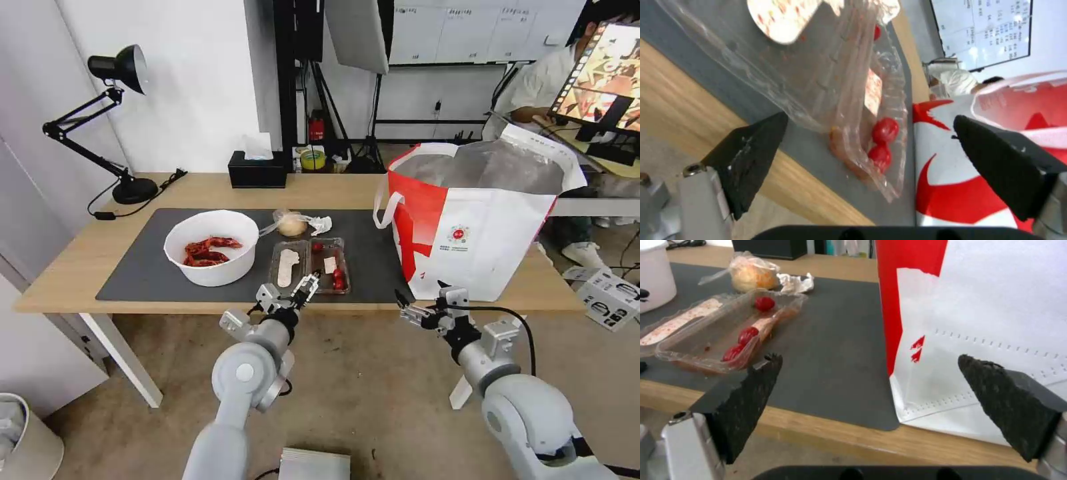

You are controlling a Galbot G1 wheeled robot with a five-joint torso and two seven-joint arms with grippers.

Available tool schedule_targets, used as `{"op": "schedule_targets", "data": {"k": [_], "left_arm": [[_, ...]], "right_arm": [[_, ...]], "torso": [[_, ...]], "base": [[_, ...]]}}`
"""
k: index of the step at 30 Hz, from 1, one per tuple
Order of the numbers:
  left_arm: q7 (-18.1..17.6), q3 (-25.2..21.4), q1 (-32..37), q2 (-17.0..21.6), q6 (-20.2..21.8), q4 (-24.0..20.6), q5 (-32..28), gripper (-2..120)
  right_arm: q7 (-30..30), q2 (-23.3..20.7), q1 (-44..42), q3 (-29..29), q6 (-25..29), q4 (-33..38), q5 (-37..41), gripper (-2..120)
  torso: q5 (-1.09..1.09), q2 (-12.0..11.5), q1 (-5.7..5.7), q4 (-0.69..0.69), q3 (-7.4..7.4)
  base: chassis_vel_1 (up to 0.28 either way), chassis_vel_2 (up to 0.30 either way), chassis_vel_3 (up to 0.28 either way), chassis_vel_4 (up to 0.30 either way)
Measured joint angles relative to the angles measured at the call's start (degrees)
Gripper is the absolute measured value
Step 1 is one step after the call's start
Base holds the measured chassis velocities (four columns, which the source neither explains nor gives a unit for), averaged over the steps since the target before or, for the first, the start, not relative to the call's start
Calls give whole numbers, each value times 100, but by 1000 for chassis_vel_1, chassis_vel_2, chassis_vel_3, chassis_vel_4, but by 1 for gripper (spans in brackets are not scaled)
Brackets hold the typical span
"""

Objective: Pick up the trash from the table and place it into the takeout bag.

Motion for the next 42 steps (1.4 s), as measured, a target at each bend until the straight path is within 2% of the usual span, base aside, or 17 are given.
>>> {"op": "schedule_targets", "data": {"k": [9,15,27,42], "left_arm": [[36,-50,-66,-4,-254,56,23,100],[159,-65,-65,26,-404,-69,25,100],[232,-115,-69,168,-445,-315,-4,100],[456,-104,-94,174,-537,-379,-89,100]], "right_arm": [[3,27,-9,-43,8,-20,-11,100],[5,58,-2,-81,10,-45,-42,100],[3,96,-5,-151,25,-70,-137,100],[0,104,3,-153,26,-76,-151,100]], "torso": [[0,0,0,0,0],[0,0,0,1,0],[0,0,0,0,0],[0,-1,0,0,0]], "base": [[0,0,0,0],[0,0,0,0],[0,0,0,0],[0,0,0,0]]}}
